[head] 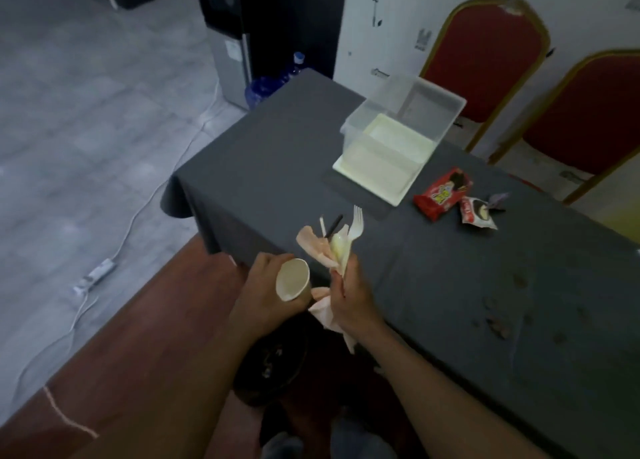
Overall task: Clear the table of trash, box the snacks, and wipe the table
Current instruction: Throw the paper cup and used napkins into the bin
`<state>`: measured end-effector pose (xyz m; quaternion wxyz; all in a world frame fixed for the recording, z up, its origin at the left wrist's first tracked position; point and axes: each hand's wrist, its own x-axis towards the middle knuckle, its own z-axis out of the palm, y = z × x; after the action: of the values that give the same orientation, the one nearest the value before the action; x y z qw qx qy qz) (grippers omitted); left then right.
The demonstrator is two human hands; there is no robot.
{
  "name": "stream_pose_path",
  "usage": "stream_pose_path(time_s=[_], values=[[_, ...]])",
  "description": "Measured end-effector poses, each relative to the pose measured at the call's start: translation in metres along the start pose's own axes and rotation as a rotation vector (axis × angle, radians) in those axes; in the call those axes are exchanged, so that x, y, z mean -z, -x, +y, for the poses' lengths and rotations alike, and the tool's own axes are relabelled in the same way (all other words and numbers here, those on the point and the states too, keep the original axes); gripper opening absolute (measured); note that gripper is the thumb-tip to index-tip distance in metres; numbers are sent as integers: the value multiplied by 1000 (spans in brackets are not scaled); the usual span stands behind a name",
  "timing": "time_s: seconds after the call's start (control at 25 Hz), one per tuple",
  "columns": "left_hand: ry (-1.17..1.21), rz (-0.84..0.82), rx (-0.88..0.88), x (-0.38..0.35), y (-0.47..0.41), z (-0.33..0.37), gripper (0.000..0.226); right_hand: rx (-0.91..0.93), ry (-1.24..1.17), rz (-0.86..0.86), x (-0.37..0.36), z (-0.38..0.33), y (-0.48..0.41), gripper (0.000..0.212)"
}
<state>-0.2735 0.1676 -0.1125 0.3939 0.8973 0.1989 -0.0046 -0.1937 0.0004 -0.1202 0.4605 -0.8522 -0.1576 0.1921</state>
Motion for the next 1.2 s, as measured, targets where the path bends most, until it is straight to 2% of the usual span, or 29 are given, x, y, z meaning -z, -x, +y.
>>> stream_pose_path(time_s=[0.08,0.16,0.32,0.44,0.56,0.64,0.8,0.92,1.04,1.12,1.2], values=[[-27,1,47,2,14,-43,53,73,116,-116,-32,10,7,16],[25,25,127,-9,28,-87,60,109,202,-241,-59,25,11,22],[32,-21,349,-62,42,-171,68,60,405,-450,-113,80,11,28],[36,-172,543,-107,41,-229,83,-128,528,-602,-158,141,0,38],[55,-243,621,-158,40,-283,84,-402,474,-737,-211,211,-16,51],[96,-262,658,-190,40,-313,86,-536,420,-738,-240,249,-24,56],[77,-228,690,-239,32,-360,89,-760,268,-675,-284,306,-38,44],[21,-211,711,-258,22,-378,96,-821,207,-591,-300,326,-50,33],[23,-239,727,-275,17,-392,99,-894,81,-534,-310,341,-58,38],[21,-267,738,-282,15,-396,90,-924,14,-523,-313,347,-60,47],[6,-280,730,-284,15,-395,72,-923,-12,-485,-314,347,-61,44]])
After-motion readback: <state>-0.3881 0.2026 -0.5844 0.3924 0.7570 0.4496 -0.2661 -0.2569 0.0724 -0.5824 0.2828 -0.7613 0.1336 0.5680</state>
